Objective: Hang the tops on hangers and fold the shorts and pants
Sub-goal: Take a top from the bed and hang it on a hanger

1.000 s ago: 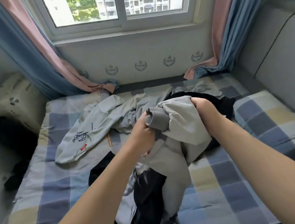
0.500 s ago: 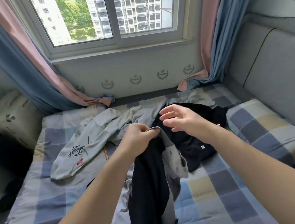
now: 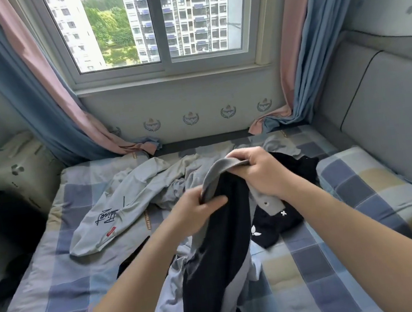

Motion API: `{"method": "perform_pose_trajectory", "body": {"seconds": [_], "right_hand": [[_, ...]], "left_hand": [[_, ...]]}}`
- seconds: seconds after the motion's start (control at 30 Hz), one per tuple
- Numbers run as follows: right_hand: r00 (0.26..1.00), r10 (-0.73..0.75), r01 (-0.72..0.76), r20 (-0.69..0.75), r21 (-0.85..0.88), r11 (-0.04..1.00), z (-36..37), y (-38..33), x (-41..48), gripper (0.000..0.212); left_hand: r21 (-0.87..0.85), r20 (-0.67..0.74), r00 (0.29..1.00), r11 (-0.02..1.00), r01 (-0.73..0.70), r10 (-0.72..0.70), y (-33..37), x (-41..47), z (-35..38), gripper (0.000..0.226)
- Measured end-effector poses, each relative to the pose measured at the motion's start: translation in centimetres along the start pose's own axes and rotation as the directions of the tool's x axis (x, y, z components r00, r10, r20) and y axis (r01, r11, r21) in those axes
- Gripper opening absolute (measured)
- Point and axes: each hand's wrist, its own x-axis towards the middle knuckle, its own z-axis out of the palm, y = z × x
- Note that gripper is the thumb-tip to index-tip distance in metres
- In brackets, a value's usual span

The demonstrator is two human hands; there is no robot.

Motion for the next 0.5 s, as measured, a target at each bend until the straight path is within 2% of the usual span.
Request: {"method": "perform_pose_trajectory", "body": {"seconds": [0.07, 0.13, 0.23, 0.3, 0.33, 0.4, 0.47, 0.5], "right_hand": [[0.998, -0.031, 0.033, -0.049, 0.044, 0.998, -1.2, -0.5, 0.4, 0.012], [0.993, -0.029, 0.036, -0.118, 0.058, 0.998, -2.7, -0.8, 1.0, 0.015], [0.970, 0.044, -0.050, -0.239, -0.020, 0.999, -5.1, 0.3, 2.0, 0.014], [0.953, 0.141, -0.173, -0.267, -0.100, 0.980, -5.9, 1.6, 2.1, 0.009], [0.942, 0.214, -0.254, -0.258, -0.133, 0.958, -6.0, 2.1, 1.9, 0.006], [0.936, 0.306, -0.341, -0.175, -0.226, 0.913, -5.4, 2.7, 1.2, 0.031], [0.963, 0.269, -0.254, 0.013, -0.288, 0.923, -3.8, 2.6, 0.3, 0.064], [0.959, 0.249, -0.204, 0.138, -0.278, 0.939, -2.6, 2.4, -0.3, 0.073]], "left_hand": [[0.023, 0.078, 0.993, 0.996, 0.091, -0.092, -2.9, -0.2, 1.1, 0.020], [0.068, 0.080, 0.984, 0.985, 0.157, -0.162, -5.7, -0.6, 2.1, 0.028], [0.070, 0.017, 0.973, 0.971, 0.229, -0.230, -8.1, -1.3, 2.6, 0.049], [0.015, -0.077, 0.973, 0.976, 0.217, -0.215, -7.5, -1.3, 2.1, 0.051], [0.017, -0.136, 0.974, 0.982, 0.187, -0.183, -6.6, -1.2, 1.7, 0.051], [0.088, -0.207, 0.977, 0.993, 0.080, -0.060, -4.0, -0.9, 1.0, 0.046], [0.121, -0.207, 0.976, 0.992, -0.043, 0.067, -1.2, -0.8, 0.5, 0.045], [0.123, -0.201, 0.973, 0.988, -0.093, 0.117, 0.0, -0.8, 0.4, 0.047]]}}
